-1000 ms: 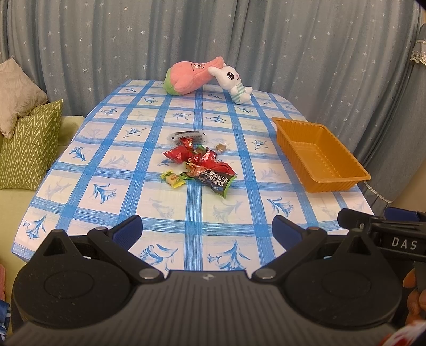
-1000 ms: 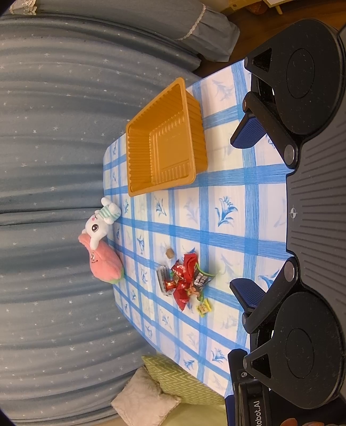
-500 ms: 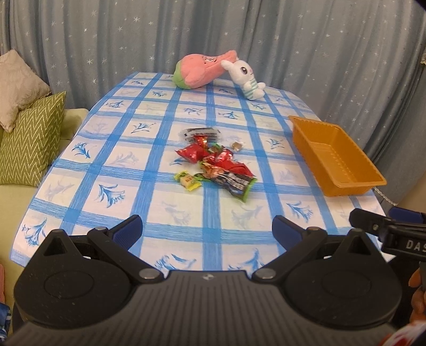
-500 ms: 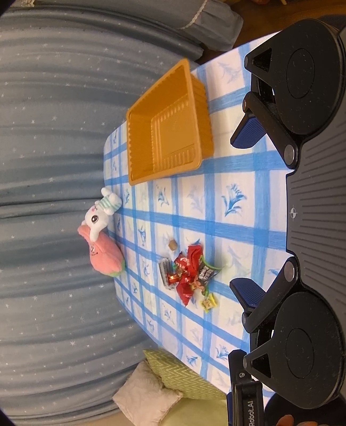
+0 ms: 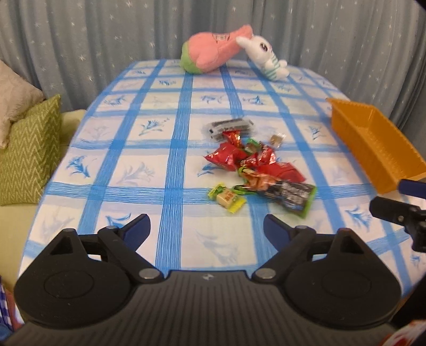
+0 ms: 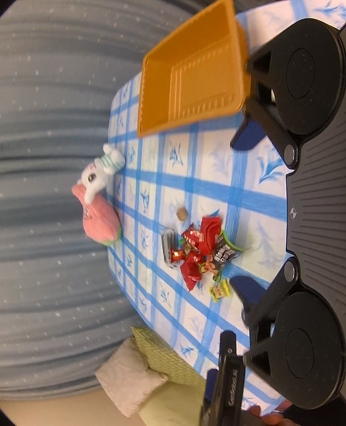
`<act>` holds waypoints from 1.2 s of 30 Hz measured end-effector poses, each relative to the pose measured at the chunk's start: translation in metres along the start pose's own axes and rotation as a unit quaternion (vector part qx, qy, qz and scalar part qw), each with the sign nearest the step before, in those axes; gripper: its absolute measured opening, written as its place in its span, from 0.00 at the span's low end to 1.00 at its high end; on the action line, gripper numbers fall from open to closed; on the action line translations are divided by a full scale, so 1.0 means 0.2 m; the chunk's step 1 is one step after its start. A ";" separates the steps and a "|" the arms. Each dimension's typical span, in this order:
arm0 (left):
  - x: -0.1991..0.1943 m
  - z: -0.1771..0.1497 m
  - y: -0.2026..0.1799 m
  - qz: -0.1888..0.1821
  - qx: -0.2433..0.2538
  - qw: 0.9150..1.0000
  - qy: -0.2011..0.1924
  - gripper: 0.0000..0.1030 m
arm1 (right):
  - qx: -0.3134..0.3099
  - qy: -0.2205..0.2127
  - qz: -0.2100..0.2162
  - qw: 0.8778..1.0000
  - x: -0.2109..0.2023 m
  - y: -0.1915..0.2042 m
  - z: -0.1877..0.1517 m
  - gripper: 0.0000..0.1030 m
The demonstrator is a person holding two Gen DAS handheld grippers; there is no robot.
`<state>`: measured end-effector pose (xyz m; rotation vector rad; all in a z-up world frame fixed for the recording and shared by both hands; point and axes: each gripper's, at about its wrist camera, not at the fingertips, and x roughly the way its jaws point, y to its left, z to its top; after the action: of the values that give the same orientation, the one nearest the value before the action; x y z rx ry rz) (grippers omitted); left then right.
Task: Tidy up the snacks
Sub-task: 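Grasp the dark chocolate bar with the right gripper while the left gripper grasps the yellow-green candy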
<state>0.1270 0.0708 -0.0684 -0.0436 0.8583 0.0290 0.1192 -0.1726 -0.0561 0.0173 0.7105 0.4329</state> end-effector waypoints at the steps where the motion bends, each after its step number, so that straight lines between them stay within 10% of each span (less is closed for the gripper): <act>1: 0.04 0.01 0.01 -0.004 0.000 1.000 0.005 0.82 | -0.002 0.006 0.005 1.000 0.04 0.00 0.00 0.81; 9: 0.30 0.06 0.01 -0.040 -0.020 0.999 0.016 0.53 | -0.020 0.023 0.013 0.999 0.30 -0.02 0.02 0.79; 23: 0.45 0.08 0.03 -0.032 -0.017 0.999 0.028 0.32 | -0.066 0.012 0.044 0.997 0.47 0.02 0.03 0.77; 36: 0.43 0.06 0.11 -0.031 -0.014 0.999 0.034 0.32 | -0.213 0.028 0.084 0.973 0.69 0.27 0.03 0.33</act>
<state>0.1911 0.0948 -0.1268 -0.0985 0.9244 -0.0176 0.1953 -0.0689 -0.1294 -0.3427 0.6625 0.7446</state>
